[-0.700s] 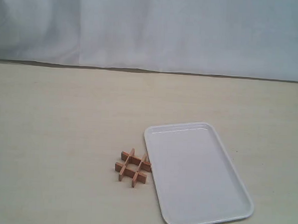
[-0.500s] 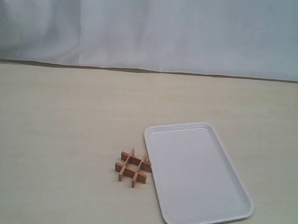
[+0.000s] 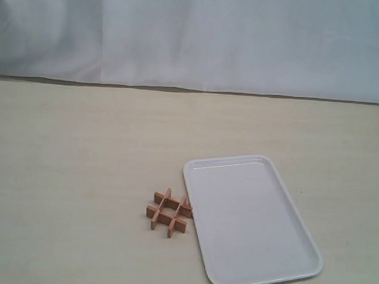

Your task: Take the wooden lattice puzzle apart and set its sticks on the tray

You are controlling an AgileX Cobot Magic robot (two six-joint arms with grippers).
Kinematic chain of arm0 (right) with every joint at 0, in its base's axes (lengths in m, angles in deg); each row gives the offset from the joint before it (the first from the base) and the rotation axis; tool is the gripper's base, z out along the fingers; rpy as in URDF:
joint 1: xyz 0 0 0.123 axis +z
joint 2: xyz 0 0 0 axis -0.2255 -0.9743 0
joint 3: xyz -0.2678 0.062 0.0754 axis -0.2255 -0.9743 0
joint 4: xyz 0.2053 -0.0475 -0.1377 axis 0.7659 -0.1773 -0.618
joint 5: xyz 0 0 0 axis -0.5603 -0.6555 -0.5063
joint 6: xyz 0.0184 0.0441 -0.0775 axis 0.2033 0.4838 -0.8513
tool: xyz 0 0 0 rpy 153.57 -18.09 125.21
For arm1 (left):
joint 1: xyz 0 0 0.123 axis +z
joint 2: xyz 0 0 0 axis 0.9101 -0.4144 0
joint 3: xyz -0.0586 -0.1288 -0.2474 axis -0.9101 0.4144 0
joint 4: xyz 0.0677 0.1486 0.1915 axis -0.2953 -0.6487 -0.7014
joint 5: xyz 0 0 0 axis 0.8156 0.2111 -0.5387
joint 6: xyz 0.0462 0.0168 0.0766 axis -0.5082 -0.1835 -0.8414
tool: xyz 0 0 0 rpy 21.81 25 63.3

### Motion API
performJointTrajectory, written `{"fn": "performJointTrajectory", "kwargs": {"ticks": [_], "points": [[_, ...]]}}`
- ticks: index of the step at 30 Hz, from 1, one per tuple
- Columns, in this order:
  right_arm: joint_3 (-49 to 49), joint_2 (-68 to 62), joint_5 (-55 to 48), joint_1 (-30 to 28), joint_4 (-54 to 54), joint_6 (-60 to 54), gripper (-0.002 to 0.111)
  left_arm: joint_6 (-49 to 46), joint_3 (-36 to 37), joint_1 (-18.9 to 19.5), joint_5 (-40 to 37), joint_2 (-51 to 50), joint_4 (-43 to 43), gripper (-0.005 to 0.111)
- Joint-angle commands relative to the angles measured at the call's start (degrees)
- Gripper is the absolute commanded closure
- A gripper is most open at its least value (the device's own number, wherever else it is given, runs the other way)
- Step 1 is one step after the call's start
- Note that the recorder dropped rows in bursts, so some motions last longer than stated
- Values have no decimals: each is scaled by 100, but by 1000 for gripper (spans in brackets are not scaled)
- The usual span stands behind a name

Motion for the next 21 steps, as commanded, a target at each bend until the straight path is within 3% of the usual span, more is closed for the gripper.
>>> {"fn": "performJointTrajectory", "kwargs": {"ticks": [1,6,9,12,13,15,17,21], "points": [[-16,24,-15,8,-46,-43,104,34,10,-1,1355,13,-10,107],[-16,24,-15,8,-46,-43,104,34,10,-1,2049,13,-10,107],[-16,24,-15,8,-46,-43,104,434,10,-1,3089,13,-10,107],[-16,24,-15,8,-46,-43,104,2256,10,-1,3901,13,-10,107],[-16,24,-15,8,-46,-43,104,3762,10,-1,4392,13,-76,107],[-16,24,-15,8,-46,-43,104,4770,10,-1,4640,13,-217,107],[-16,24,-15,8,-46,-43,104,5050,10,-1,4618,13,-260,107],[-16,24,-15,8,-46,-43,104,4333,-827,-1,3097,-154,-335,107]]}}
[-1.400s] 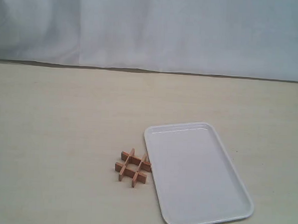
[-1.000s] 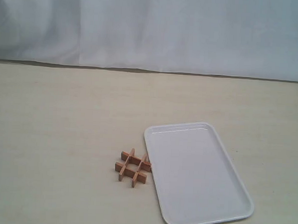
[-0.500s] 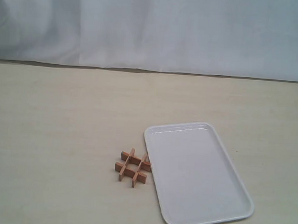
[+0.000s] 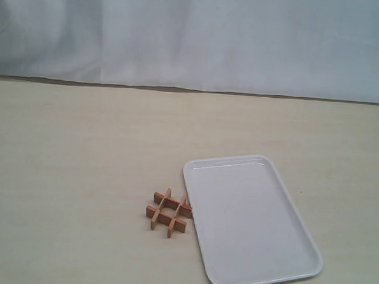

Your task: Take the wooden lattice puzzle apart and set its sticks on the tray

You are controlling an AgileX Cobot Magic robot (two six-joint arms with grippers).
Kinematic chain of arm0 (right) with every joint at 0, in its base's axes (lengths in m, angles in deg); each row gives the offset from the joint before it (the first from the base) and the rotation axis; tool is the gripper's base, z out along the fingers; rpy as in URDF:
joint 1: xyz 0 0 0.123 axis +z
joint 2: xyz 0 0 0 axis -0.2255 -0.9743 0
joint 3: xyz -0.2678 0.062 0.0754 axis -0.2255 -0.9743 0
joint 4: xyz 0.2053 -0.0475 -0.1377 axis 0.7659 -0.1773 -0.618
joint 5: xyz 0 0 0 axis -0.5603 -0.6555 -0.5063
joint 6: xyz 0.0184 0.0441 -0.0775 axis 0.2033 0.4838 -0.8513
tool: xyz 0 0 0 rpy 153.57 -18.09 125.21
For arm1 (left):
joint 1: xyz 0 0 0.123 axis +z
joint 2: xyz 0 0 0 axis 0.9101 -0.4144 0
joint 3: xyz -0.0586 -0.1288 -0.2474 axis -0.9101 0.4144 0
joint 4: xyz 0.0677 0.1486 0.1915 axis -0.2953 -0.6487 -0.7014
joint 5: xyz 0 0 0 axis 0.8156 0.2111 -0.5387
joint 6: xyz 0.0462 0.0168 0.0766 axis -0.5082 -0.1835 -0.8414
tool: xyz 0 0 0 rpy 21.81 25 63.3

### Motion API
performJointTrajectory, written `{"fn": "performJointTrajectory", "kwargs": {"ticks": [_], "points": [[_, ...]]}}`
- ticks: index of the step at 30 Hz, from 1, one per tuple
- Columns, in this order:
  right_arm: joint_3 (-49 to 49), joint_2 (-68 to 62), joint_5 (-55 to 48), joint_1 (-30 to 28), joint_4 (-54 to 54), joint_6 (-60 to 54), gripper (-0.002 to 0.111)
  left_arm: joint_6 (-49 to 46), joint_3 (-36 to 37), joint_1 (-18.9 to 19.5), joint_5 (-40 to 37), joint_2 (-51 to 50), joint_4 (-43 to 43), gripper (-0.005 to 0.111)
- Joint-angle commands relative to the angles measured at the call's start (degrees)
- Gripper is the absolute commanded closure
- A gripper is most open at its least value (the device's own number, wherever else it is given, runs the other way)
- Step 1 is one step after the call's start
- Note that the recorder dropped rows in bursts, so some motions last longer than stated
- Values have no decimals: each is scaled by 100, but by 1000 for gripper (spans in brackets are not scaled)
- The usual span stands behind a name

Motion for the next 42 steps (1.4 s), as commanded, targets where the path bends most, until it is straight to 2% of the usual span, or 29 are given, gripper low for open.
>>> {"fn": "performJointTrajectory", "kwargs": {"ticks": [1,2,3,6,9,11,13,18,23,26,35,39,42], "points": [[-16,24,-15,8,-46,-43,104,-1343,-972,-1,-1513,-708,-60,107],[-16,24,-15,8,-46,-43,104,-1687,-1139,-1,-1657,-1072,-60,107],[-16,24,-15,8,-46,-43,104,-2062,-1462,-1,-2156,-1812,-80,107],[-16,24,-15,8,-46,-43,104,-2181,-2230,-1,-3796,-3883,-368,107],[-16,24,-15,8,-46,-43,104,-2431,-2622,-32,-5062,-5536,-369,107],[-16,24,-15,8,-46,-43,104,-2793,-2801,-370,-5689,-6507,-245,107],[-16,24,-15,8,-46,-43,104,-3512,-3085,-927,-6231,-7322,82,107],[-16,24,-15,8,-46,-43,104,-4243,-3614,-2041,-7039,-8275,310,107],[-16,24,-15,8,-46,-43,104,-4176,-4105,-3308,-6959,-8619,355,107],[-16,24,-15,8,-46,-43,104,-4176,-4708,-3811,-7124,-8957,746,107],[-16,24,-15,8,-46,-43,104,-4134,-6881,-4712,-8236,-10720,1079,107],[-16,24,-15,8,-46,-43,104,-4033,-7378,-4904,-8655,-11099,1021,107],[-16,24,-15,8,-46,-43,104,-3897,-7434,-4904,-8742,-11153,992,107]]}}
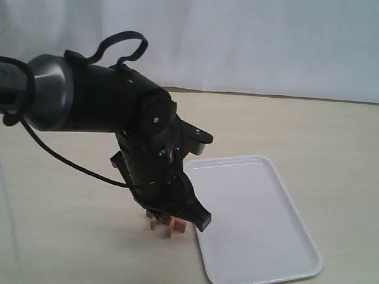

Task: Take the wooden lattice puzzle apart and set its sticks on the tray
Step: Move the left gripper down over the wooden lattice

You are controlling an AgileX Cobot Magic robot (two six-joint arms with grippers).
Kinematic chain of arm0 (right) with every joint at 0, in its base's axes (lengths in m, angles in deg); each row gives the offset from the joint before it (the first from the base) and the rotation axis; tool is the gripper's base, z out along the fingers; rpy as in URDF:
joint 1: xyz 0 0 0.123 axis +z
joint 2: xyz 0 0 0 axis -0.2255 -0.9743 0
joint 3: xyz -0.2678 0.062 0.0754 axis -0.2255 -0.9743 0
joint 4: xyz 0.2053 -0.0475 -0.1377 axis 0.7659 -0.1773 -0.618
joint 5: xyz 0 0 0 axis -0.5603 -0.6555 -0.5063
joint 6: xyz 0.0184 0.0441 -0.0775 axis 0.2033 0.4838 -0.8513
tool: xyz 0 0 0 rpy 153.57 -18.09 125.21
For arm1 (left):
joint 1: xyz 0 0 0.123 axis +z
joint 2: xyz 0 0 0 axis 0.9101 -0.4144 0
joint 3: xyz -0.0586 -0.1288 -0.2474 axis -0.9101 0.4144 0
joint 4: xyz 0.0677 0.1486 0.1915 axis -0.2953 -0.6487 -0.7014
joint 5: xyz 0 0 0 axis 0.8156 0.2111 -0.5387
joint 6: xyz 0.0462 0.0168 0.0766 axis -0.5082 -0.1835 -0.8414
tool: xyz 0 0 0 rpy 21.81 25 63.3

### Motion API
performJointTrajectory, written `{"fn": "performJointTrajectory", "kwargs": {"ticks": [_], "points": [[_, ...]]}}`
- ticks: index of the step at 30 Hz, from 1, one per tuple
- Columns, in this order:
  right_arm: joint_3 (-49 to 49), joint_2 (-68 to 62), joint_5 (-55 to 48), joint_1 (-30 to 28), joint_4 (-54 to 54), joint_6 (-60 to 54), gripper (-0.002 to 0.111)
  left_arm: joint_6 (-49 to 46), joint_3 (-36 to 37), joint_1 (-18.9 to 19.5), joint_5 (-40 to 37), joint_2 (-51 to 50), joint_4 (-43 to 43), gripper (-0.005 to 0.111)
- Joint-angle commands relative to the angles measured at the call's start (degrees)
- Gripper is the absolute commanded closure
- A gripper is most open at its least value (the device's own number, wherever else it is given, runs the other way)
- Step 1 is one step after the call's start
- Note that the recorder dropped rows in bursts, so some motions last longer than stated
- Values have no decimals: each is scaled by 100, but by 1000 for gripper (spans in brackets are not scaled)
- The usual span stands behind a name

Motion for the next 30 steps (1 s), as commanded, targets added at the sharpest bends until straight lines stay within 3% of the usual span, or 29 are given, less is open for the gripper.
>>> {"fn": "performJointTrajectory", "kwargs": {"ticks": [1,4,9,12,30], "points": [[-16,24,-15,8,-46,-43,104,195,-127,-31,-214,-88,-60,107],[-16,24,-15,8,-46,-43,104,219,-127,-31,-321,-88,-153,103],[-16,24,-15,8,-46,-43,104,377,-127,-31,-453,-88,-155,73],[-16,24,-15,8,-46,-43,104,498,-105,-31,-440,-88,-144,61],[-16,24,-15,8,-46,-43,104,1231,697,-93,883,-88,-770,60]]}}
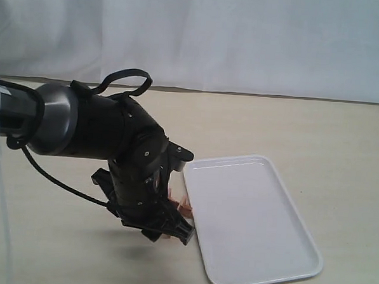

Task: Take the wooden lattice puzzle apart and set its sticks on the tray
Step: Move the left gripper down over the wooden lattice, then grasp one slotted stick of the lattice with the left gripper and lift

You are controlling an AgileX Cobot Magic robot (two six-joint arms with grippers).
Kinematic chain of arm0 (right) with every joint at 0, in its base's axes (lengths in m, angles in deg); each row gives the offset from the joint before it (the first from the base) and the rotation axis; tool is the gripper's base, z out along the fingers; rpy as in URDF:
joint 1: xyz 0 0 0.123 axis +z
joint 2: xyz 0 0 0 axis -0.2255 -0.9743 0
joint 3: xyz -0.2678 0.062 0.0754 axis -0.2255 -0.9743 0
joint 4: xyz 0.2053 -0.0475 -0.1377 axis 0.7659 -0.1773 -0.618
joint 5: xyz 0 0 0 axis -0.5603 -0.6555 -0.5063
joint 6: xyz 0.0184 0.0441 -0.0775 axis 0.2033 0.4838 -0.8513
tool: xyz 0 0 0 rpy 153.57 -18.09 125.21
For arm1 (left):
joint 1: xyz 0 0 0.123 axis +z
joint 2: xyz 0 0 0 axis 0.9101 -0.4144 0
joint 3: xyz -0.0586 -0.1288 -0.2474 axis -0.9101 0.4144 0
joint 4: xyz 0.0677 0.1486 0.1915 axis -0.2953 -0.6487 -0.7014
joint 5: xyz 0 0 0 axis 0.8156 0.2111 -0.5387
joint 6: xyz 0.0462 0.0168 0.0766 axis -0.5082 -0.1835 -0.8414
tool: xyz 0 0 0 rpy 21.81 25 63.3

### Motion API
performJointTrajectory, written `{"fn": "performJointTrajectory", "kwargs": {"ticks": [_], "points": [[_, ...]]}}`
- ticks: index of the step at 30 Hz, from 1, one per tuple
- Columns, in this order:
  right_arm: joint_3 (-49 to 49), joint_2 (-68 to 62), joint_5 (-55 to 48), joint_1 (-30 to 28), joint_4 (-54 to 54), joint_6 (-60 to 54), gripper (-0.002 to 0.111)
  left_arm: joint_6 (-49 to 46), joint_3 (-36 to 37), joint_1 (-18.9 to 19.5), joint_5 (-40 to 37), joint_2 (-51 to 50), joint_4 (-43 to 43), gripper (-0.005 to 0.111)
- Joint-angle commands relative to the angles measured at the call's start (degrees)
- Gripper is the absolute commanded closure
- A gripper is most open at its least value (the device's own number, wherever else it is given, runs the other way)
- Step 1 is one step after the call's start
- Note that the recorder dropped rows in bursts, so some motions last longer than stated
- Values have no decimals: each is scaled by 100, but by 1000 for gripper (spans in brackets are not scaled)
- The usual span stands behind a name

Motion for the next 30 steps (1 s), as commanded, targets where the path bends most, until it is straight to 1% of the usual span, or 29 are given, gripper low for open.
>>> {"fn": "performJointTrajectory", "kwargs": {"ticks": [1,5,10,15,25,30], "points": [[-16,24,-15,8,-46,-43,104,91,55,-30,543,15,-45,60],[-16,24,-15,8,-46,-43,104,91,55,-17,677,15,-69,60],[-16,24,-15,8,-46,-43,104,115,55,103,531,4,-98,60],[-16,24,-15,8,-46,-43,104,115,55,105,578,4,-98,60],[-16,24,-15,8,-46,-43,104,115,55,105,616,-441,-98,60],[-16,24,-15,8,-46,-43,104,129,55,105,630,-478,-179,60]]}}
